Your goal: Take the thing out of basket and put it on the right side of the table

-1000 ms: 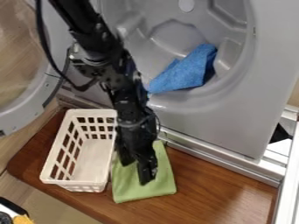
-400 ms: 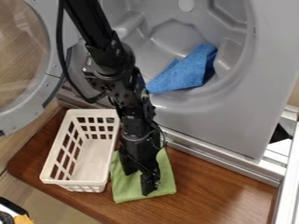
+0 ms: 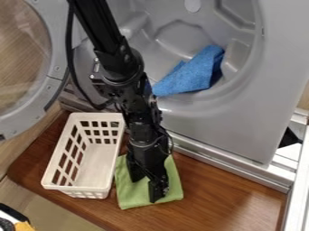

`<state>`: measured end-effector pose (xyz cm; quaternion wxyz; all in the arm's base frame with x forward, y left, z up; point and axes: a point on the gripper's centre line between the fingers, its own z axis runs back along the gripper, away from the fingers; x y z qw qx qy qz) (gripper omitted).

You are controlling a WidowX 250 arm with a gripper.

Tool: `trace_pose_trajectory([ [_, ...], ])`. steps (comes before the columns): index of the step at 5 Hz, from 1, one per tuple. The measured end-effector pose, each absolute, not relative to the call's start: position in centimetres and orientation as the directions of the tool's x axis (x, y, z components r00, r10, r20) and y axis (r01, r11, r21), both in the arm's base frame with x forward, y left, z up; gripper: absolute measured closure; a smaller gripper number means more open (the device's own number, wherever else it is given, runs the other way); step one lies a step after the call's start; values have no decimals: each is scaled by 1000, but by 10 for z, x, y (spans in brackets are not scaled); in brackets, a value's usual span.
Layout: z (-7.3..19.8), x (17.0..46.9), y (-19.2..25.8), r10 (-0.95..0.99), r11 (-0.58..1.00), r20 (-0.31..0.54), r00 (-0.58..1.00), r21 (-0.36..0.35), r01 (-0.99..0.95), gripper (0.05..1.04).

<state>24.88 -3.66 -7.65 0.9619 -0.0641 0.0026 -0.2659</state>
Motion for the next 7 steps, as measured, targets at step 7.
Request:
trace_pose_trajectory([
  [7,-71,257,-173,-803,562,152,576,-128,817,83],
])
